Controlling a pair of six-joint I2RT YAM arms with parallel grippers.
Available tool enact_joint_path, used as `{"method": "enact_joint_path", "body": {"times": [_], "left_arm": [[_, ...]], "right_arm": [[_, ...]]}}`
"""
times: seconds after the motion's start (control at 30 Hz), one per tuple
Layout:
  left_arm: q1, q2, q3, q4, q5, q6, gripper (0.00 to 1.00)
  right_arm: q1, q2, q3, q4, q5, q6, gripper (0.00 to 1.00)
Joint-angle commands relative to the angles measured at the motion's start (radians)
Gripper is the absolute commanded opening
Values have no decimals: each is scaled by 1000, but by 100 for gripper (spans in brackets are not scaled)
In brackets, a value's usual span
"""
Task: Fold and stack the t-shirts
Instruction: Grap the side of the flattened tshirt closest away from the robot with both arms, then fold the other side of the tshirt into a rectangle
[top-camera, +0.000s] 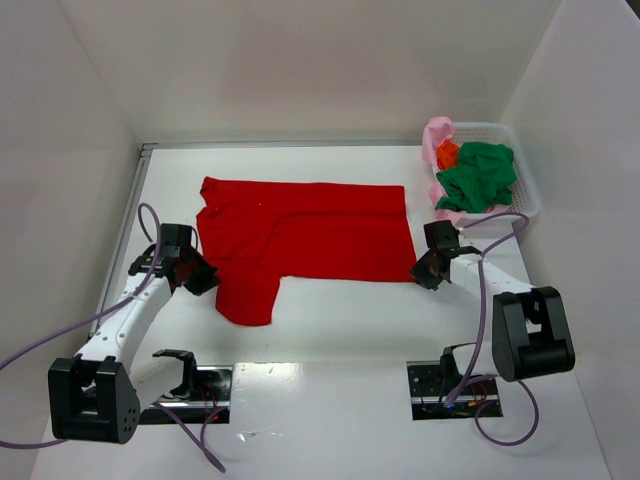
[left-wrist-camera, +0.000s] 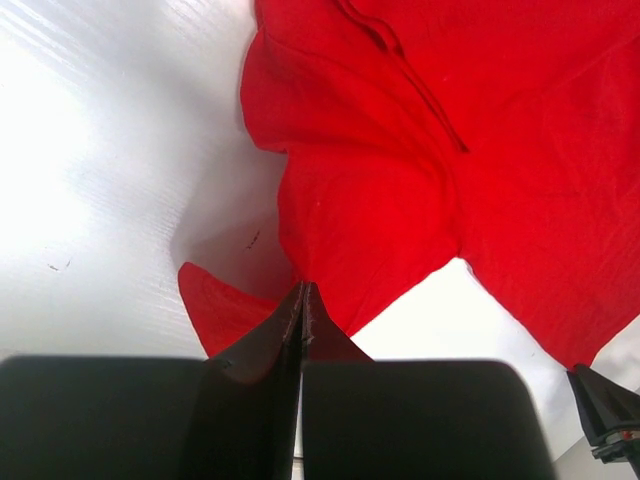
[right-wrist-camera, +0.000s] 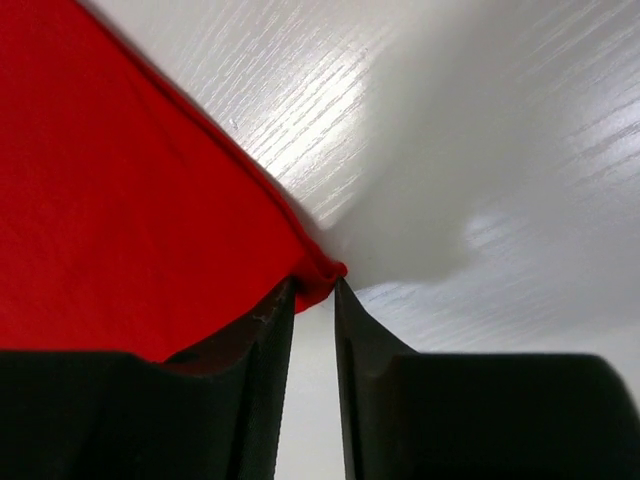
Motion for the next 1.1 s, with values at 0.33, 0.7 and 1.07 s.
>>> {"method": "enact_joint_path", "body": {"times": [0.33, 0.7, 1.07], "left_arm": [[-4, -17, 110, 8, -11, 77, 0], [-4, -36, 222, -1, -40, 140, 0], [5, -36, 282, 78, -3, 152, 0]], "right_arm": [[-3, 40, 91, -3, 69, -15, 0], [-3, -8, 191, -14, 46, -49, 0], [-3, 80, 348, 52, 26, -103, 0]]}}
